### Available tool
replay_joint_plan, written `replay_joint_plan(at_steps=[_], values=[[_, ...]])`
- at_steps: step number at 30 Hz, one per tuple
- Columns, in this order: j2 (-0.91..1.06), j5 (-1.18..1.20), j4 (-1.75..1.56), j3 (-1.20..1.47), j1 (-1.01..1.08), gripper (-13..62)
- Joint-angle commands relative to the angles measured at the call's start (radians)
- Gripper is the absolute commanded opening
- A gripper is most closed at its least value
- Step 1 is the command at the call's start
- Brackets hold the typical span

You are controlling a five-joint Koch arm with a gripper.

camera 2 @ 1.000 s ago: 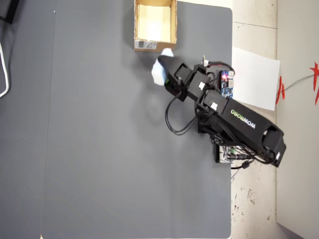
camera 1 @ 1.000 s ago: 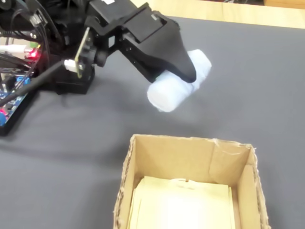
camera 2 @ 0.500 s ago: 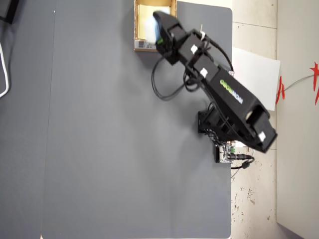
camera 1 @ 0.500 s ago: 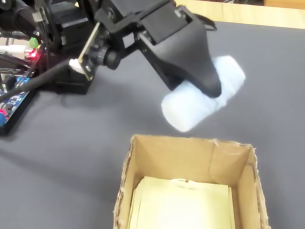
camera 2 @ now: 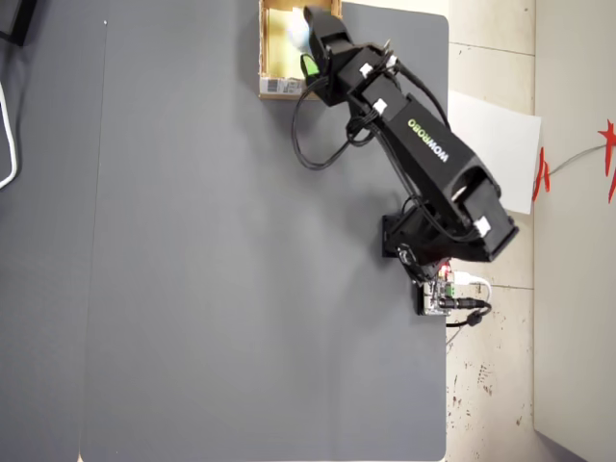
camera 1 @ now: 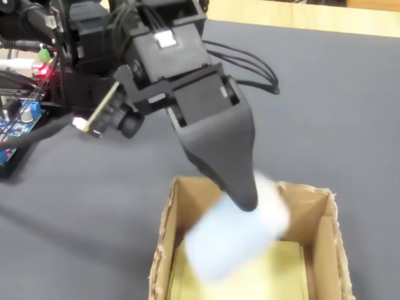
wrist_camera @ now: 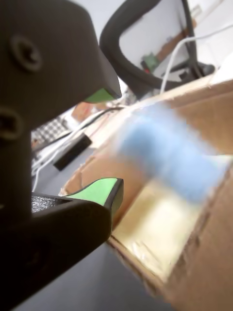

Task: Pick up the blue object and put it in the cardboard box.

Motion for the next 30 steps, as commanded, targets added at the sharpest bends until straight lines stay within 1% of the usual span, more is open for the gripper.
replay_joint_plan(at_steps=[1,6,7,8,10,17,20,30], values=[[0.008,0.040,-0.023,-0.109,0.006,31.6],[0.026,0.089,-0.035,-0.133,0.002,31.6],[0.049,0.146,-0.049,-0.123,-0.018,31.6],[0.100,0.218,-0.064,-0.094,-0.063,31.6],[0.144,0.270,-0.104,-0.049,-0.118,31.7],[0.287,0.420,-0.201,0.069,-0.310,31.7],[0.344,0.480,-0.221,0.129,-0.400,33.7],[0.532,0.537,-0.224,0.336,-0.652,33.7]])
